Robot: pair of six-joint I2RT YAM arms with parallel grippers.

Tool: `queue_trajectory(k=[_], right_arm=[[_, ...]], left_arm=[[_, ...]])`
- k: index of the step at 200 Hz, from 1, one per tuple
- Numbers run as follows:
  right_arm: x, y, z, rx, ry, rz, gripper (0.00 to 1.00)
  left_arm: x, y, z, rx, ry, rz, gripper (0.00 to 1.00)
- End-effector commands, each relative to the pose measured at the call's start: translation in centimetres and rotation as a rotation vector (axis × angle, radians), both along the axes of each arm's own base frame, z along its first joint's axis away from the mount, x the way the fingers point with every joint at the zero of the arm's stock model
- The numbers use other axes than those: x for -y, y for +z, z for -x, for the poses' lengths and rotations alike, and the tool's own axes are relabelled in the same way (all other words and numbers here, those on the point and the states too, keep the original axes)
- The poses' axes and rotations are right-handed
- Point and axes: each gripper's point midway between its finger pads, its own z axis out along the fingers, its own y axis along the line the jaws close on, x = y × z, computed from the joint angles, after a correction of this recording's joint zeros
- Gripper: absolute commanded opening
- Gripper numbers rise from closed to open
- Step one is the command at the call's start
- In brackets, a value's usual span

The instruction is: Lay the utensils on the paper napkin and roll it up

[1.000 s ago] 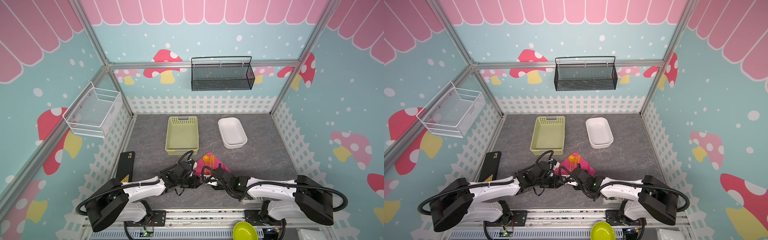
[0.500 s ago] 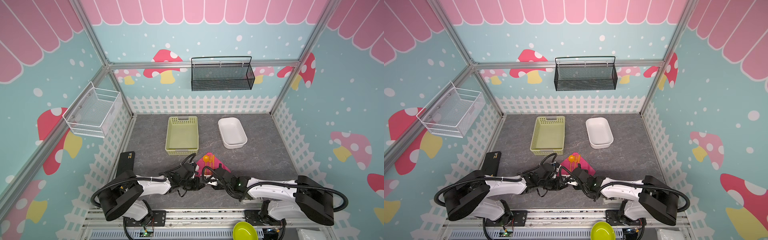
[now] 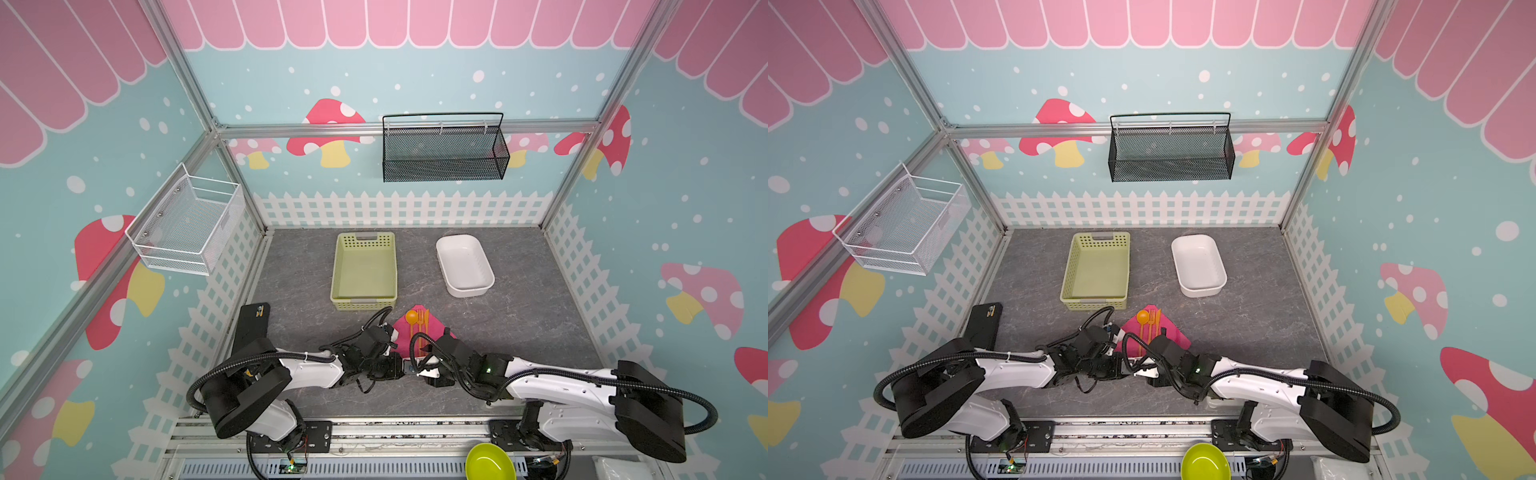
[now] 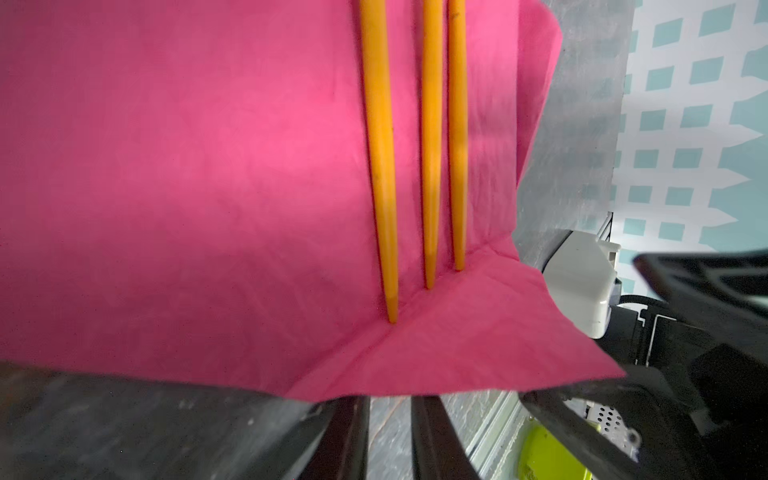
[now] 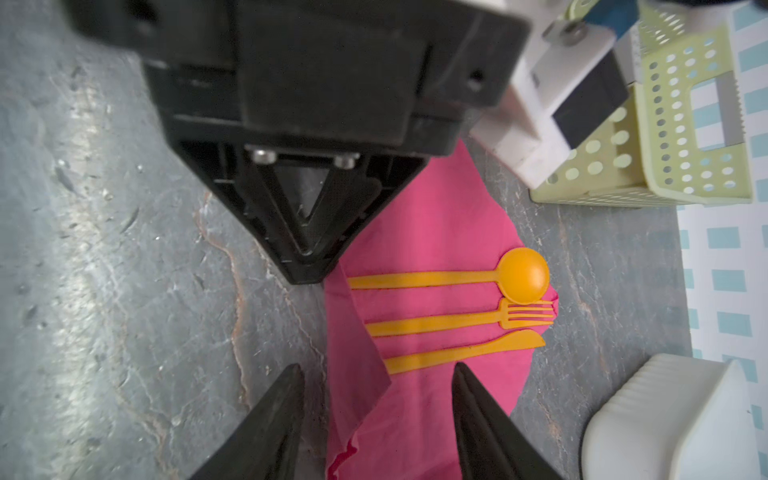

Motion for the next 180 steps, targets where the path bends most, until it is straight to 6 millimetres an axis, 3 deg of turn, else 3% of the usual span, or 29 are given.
queue_trajectory(k=[1, 60, 180], right_arm=[[1.3, -1.9, -0.1, -0.008, -0.031, 0.079, 0.6], [1.5, -1.2, -2.8, 0.105, -0.133, 0.095, 0.61], [1.3, 0.3, -3.5, 0.126, -0.159, 0.01, 0.62]], left_arm=[[0.5, 0.3, -0.5, 0.009, 0.016, 0.01, 0.21], [0.8, 1.1, -0.6, 0.014, 0.011, 0.032, 0.2], [2.4, 3.2, -1.1, 0.028, -0.007, 0.071, 0.19]])
